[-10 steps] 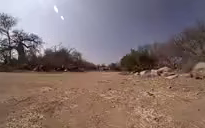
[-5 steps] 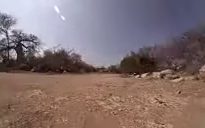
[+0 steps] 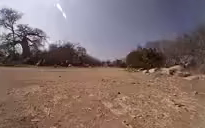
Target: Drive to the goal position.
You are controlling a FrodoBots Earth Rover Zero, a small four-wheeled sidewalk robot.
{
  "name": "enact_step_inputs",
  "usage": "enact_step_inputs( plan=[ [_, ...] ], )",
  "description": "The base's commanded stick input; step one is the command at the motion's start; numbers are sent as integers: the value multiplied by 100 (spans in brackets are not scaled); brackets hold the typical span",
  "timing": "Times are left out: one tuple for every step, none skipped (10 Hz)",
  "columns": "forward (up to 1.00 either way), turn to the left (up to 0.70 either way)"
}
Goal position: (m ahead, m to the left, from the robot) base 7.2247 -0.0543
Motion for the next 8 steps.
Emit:
enact_step_inputs(
  plan=[
    [91, 0],
    [91, 0],
    [92, 0],
    [91, 0],
    [91, 0],
    [91, 0],
    [91, 0],
    [91, 0]
  ],
)
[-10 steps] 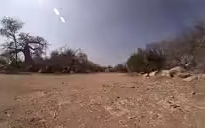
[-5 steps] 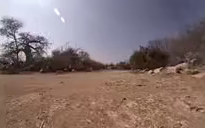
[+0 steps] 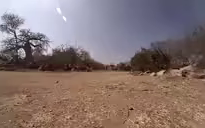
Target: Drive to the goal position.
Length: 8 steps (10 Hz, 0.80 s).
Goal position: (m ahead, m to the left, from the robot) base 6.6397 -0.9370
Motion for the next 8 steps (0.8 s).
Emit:
enact_step_inputs(
  plan=[
    [91, 0],
    [91, 0],
    [91, 0],
    [91, 0],
    [91, 0],
    [91, 0],
    [91, 0],
    [91, 0]
  ],
)
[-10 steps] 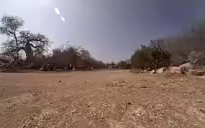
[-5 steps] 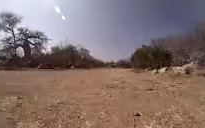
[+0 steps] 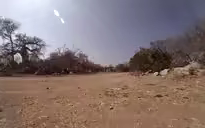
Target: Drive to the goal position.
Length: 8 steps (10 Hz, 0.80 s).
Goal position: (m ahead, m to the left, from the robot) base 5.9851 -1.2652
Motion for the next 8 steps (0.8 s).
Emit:
enact_step_inputs(
  plan=[
    [91, 0],
    [90, 0],
    [90, 0],
    [90, 0],
    [90, 0],
    [89, 0],
    [89, 0],
    [89, -4]
  ],
)
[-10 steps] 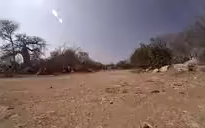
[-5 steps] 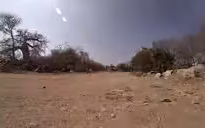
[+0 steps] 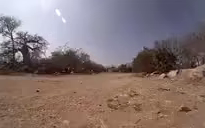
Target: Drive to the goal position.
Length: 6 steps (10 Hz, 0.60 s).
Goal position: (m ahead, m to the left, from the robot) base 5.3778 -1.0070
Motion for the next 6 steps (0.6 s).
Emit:
enact_step_inputs(
  plan=[
    [89, -4],
    [88, -4],
    [88, -1],
    [88, 0],
    [87, 0],
    [87, 0]
  ],
)
